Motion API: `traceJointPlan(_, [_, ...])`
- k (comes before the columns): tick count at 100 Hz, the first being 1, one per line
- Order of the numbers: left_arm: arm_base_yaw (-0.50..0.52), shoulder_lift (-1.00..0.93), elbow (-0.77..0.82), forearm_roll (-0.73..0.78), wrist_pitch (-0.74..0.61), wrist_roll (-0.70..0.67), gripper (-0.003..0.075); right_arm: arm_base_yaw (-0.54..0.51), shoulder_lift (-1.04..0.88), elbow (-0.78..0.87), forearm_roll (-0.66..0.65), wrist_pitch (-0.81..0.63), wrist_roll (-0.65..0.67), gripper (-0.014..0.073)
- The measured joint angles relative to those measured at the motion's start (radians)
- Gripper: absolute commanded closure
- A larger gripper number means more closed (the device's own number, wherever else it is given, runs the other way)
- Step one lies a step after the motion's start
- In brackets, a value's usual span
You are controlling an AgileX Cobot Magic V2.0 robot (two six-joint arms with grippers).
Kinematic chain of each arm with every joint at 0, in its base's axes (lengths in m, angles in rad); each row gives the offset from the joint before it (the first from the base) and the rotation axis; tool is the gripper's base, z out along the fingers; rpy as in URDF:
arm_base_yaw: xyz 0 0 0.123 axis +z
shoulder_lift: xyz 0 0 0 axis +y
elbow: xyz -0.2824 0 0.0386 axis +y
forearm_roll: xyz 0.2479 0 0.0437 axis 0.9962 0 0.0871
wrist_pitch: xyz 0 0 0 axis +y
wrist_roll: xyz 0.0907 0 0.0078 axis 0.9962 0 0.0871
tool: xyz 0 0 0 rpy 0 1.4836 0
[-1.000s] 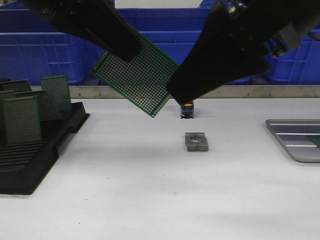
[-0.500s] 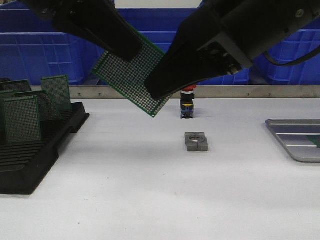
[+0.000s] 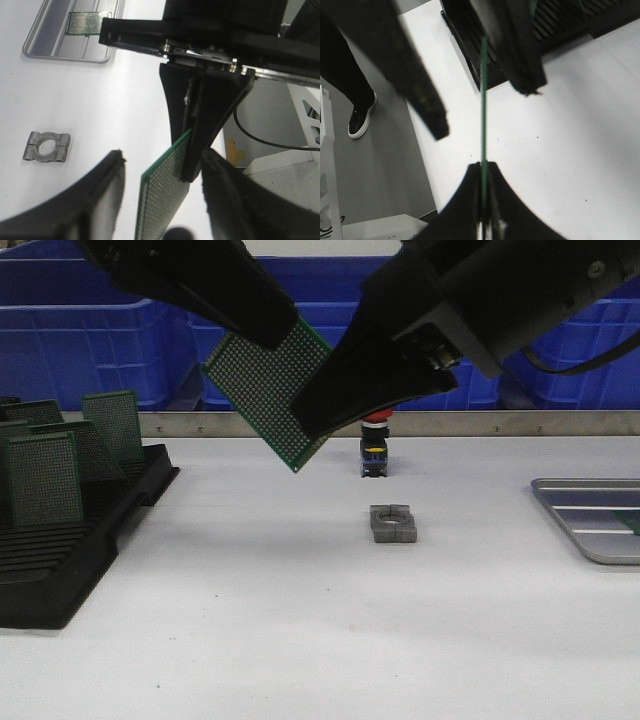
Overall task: Place circuit board on tray
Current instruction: 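Grasp the second board with the right gripper and release the left, then carry the second board to the silver tray and release it there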
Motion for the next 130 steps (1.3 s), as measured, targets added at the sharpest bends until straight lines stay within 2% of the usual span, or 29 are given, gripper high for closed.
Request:
traceJointPlan(11, [0.0,0.0,-0.004,0.0,-0.017,0.0,0.022,-0.008,0.0,0.0,0.002,0.0,0.007,0.0707])
traceJointPlan(25, [0.013,0.0,-0.054,0.06,-0.039,-0.002,0.022,-0.066,0.0,0.007,0.002,0.0,0.056,0.0707])
traceJointPlan(48, [0.105,0.0,-0.145,0.038,-0.054,-0.008,0.0229,-0.287,0.0,0.067,0.004,-0.012,0.131,0.0707])
traceJointPlan(77, [0.111,0.0,-0.148,0.035,-0.056,-0.008,0.0229,-0.583,0.053,0.09,0.008,-0.128,0.141,0.0707])
traceJointPlan(91, [0.111,0.0,-0.148,0.037,-0.058,-0.008,0.0229,-0.66,0.13,0.09,0.027,-0.199,0.141,0.0707])
traceJointPlan(103, [0.111,0.0,-0.148,0.037,-0.058,-0.008,0.0229,-0.679,0.198,0.061,0.051,-0.217,0.142,0.069])
traceJointPlan(109, [0.111,0.0,-0.148,0.037,-0.058,-0.008,0.0229,-0.679,0.232,0.037,0.054,-0.217,0.142,0.0641])
traceJointPlan(115, [0.111,0.0,-0.148,0.037,-0.058,-0.008,0.0229,-0.679,0.26,0.016,0.058,-0.215,0.142,0.0487])
traceJointPlan(116, [0.111,0.0,-0.148,0.037,-0.058,-0.008,0.0229,-0.679,0.267,0.011,0.058,-0.215,0.142,0.0487])
traceJointPlan(122, [0.111,0.0,-0.148,0.037,-0.058,-0.008,0.0229,-0.679,0.29,-0.004,0.058,-0.203,0.142,0.0239])
traceJointPlan(130, [0.111,0.0,-0.148,0.037,-0.058,-0.008,0.0229,-0.68,0.309,-0.016,0.06,-0.199,0.142,-0.0017])
